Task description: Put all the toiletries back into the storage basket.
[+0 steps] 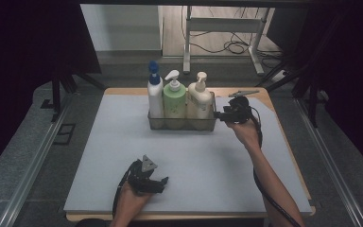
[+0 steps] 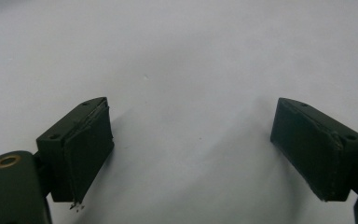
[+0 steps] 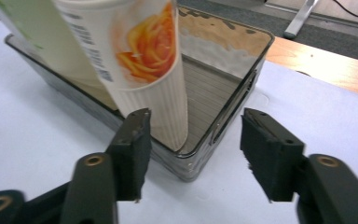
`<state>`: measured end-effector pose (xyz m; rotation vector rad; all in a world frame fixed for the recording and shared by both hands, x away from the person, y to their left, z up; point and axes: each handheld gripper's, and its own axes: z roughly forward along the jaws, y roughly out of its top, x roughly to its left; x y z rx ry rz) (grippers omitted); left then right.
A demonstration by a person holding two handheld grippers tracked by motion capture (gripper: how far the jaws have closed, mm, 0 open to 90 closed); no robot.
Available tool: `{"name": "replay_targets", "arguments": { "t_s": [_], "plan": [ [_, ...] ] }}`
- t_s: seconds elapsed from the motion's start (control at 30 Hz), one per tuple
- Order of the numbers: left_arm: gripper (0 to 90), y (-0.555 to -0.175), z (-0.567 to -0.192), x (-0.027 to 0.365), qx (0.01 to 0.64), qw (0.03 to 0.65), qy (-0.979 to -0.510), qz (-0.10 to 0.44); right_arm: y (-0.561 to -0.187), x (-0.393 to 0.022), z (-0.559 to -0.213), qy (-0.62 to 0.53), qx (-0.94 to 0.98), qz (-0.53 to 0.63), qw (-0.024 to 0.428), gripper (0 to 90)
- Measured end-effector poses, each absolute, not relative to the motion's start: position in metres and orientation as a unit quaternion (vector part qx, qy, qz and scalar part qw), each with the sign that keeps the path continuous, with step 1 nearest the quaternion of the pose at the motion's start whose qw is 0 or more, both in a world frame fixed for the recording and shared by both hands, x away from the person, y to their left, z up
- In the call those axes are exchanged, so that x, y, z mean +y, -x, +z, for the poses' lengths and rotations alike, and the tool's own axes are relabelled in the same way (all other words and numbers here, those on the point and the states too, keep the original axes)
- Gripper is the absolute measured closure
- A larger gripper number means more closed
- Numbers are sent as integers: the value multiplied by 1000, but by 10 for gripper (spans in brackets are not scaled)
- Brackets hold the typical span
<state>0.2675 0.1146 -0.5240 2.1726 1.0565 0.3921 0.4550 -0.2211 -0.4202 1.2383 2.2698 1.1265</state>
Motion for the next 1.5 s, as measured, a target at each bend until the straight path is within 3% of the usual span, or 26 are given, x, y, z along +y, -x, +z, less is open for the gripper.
{"name": "replay_targets", "arguments": {
  "t_s": [0.17, 0.2, 0.5, 1.5],
  "plan": [
    [123, -268, -524, 115, 405, 340, -835, 151, -461, -219, -424, -438, 795, 390, 155, 564],
    [122, -268, -524, 115, 405, 340, -835, 151, -464, -216, -427, -442, 795, 383, 159, 652],
    [123, -268, -524, 115, 405, 339, -836, 151, -477, -204, -431, -447, 791, 390, 150, 897],
    [123, -268, -524, 115, 406, 340, -835, 150, -495, -174, -457, -464, 804, 348, 131, 898]
  ]
}}
